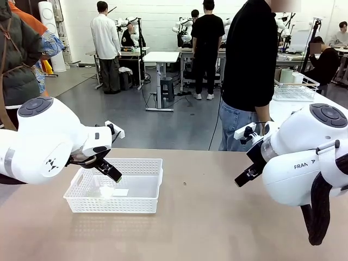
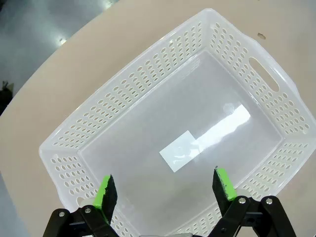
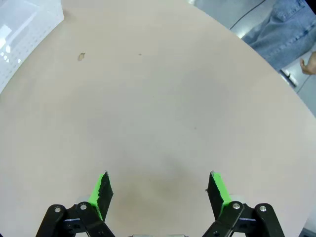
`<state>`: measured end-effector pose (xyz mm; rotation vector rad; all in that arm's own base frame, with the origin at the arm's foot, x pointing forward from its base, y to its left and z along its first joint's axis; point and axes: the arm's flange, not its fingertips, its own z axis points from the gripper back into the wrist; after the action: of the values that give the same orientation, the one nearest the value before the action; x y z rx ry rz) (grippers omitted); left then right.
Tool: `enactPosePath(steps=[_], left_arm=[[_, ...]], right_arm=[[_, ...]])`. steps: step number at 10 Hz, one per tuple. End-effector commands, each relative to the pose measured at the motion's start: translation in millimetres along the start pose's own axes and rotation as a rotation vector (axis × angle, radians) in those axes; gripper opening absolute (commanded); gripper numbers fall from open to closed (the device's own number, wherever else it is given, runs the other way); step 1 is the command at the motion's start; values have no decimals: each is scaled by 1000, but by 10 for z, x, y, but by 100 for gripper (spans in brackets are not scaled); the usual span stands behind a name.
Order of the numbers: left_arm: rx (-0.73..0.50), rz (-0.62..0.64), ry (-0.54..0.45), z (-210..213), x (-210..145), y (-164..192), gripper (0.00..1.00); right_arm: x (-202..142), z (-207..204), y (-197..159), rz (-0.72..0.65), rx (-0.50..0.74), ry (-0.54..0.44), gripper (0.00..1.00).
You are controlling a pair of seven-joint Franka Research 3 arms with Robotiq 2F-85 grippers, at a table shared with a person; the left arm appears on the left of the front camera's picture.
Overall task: Clean and organize the cups into the basket.
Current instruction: Pick up the Organizing basket and move it to the center of the table, then pick up the Reusable plastic cup from the right side of the table and place it inside the Organizing basket.
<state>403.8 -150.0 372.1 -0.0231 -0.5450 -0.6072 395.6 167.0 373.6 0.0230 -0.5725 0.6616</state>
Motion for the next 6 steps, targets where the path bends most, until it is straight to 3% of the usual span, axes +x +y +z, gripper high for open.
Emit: enactPosePath(steps=[1,6], left_arm=[[0,-1,0,0,0,-1,100],[0,-1,0,0,0,-1,100]], right_arm=[[0,0,0,0,0,0,100],[0,0,0,0,0,0,100]])
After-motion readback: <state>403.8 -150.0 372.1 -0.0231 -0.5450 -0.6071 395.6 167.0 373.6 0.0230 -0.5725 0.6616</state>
